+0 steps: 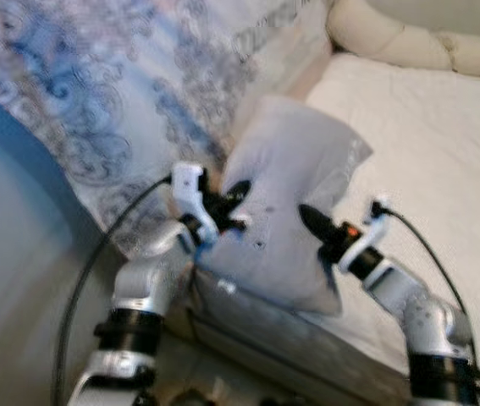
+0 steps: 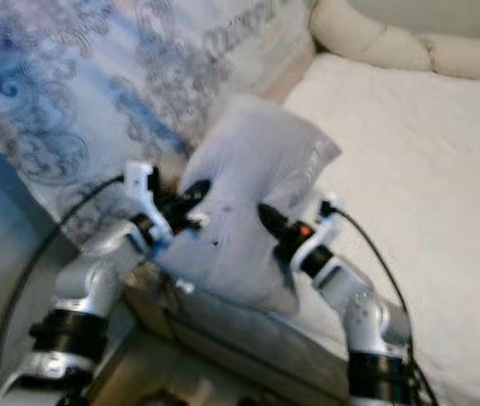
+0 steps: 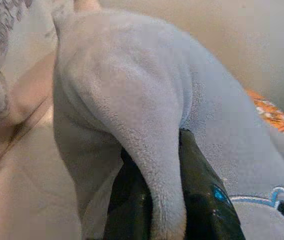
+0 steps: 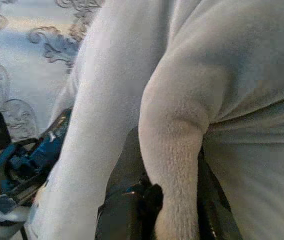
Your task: Clean up the room
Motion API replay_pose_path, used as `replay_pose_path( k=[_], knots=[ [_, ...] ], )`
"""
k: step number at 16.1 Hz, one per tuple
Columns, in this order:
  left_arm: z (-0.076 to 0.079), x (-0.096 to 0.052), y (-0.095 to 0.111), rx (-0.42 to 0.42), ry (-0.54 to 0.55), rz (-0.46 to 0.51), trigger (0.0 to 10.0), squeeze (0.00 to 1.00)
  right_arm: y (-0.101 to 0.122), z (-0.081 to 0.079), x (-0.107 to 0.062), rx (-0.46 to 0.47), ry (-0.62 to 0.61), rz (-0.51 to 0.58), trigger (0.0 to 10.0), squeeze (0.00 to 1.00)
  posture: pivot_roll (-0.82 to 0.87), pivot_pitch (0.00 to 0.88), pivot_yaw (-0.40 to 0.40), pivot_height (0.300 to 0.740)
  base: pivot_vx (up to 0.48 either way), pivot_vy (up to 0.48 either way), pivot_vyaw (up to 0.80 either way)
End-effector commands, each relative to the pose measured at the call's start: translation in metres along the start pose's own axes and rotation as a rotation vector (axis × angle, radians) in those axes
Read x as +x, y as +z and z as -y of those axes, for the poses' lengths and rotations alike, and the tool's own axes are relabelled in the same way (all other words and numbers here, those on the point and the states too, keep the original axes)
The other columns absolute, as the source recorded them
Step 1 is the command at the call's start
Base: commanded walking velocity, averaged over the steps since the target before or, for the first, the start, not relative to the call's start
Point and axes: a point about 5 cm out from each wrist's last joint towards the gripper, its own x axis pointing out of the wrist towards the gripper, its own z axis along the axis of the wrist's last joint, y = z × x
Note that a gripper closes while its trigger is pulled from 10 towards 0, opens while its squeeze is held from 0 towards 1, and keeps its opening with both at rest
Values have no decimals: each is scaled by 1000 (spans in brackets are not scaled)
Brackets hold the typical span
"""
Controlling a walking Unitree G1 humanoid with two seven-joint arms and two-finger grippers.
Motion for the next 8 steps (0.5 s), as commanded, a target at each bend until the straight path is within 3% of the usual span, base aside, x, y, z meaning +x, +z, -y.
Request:
replay_pose_path(
  k=[1, 4, 8],
  knots=[
    [9, 8, 4, 29, -28, 22, 10000, 0, 2, -15, 8, -15, 86, -7, 10000, 0, -2, 0, 11, 740, 0, 0, 0],
    [3, 6, 7, 18, -13, 43, 10000, 0, 2, -16, 9, -25, 92, -12, 10000, 0, 1, 0, 7, 740, 0, 0, 0],
    [1, 5, 8, 13, -9, 55, 10000, 0, 1, -17, 11, -35, 97, -35, 10000, 0, 6, 0, 1, 740, 255, 0, 0]
  ],
)
